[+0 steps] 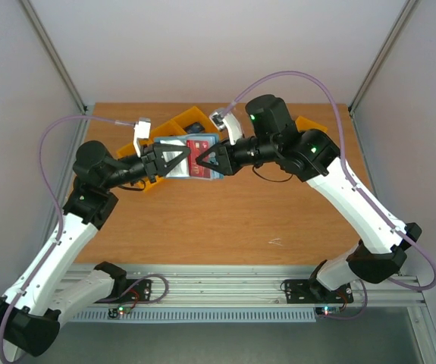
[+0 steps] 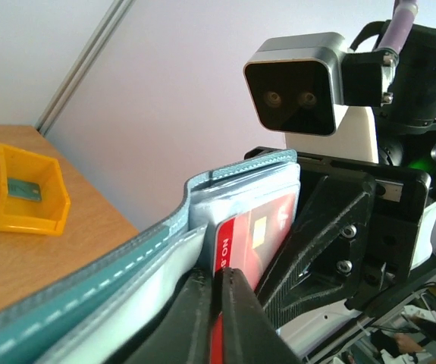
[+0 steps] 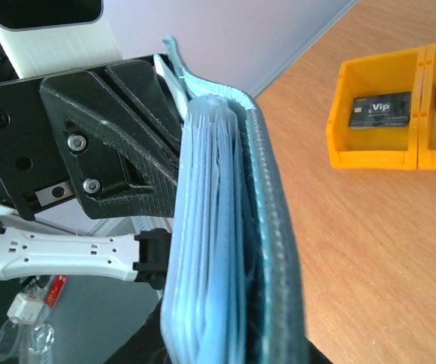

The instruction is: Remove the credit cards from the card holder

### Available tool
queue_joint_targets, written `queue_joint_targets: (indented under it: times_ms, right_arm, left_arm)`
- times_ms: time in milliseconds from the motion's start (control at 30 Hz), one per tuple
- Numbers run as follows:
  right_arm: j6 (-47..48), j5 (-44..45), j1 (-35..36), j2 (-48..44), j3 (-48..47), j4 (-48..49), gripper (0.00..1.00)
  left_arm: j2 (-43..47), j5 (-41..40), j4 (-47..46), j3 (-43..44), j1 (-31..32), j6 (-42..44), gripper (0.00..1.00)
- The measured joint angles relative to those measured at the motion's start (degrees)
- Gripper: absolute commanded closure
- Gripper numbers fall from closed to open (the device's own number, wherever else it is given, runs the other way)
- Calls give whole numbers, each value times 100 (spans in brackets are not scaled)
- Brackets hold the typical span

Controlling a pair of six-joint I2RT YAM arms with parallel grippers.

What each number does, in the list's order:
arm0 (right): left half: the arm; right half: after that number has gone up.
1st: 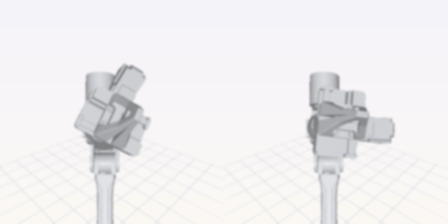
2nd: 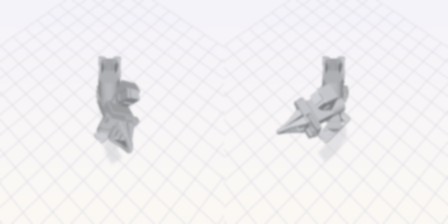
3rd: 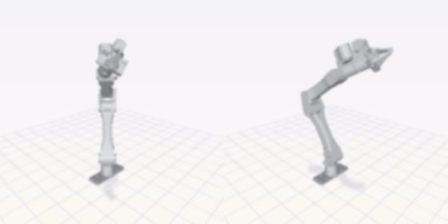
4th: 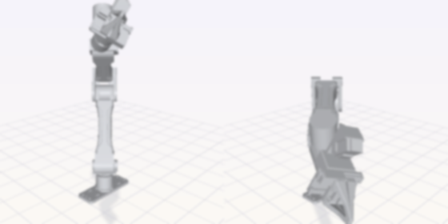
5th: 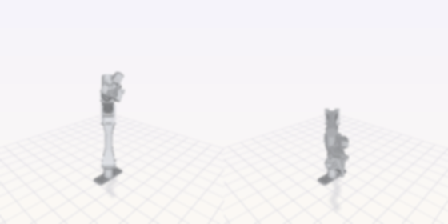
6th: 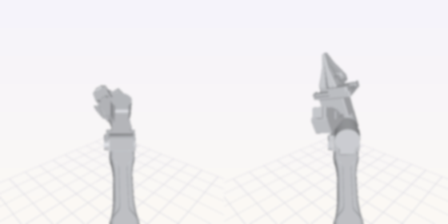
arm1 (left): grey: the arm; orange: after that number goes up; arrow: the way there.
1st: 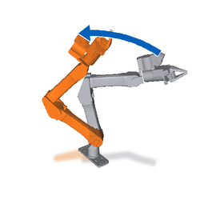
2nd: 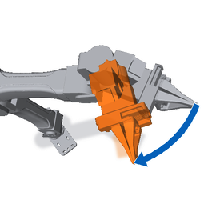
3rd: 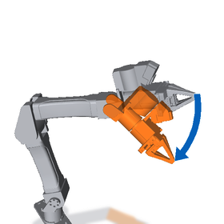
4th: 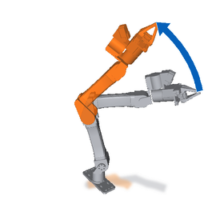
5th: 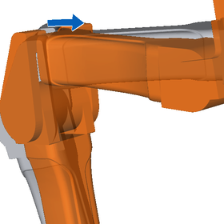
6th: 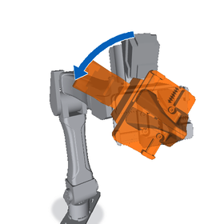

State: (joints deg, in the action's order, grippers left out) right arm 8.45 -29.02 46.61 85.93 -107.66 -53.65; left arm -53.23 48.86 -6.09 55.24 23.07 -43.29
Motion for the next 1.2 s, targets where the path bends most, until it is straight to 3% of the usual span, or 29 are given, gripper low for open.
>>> queue_joint_targets:
  times_ms: [100, 267, 433, 533, 800, 933, 1200]
  right_arm:
    - [-68, -11, -9, 44, -42, 0, 99]
    - [-70, -212, -59, -103, 227, 153, 80]
    - [0, -551, -164, -378, 811, 483, 70]
    - [63, -645, -186, -531, 1093, 634, 71]
    - [144, -892, -221, -903, 1537, 944, 88]
    - [221, -1067, -229, -979, 1569, 938, 90]
    - [361, -1252, -293, -999, 1569, 769, 69]
  left_arm:
    - [4, -31, -44, -9, -31, -2, 100]
    - [76, 24, -46, -81, -31, 9, 100]
    - [190, 275, -42, -199, -13, 48, 100]
    - [225, 385, -48, -264, -20, 37, 100]
    - [264, 719, -118, -297, -57, 0, 100]
    - [267, 863, -188, -297, -79, -2, 100]
    - [302, 1113, -229, -297, -127, 0, 100]
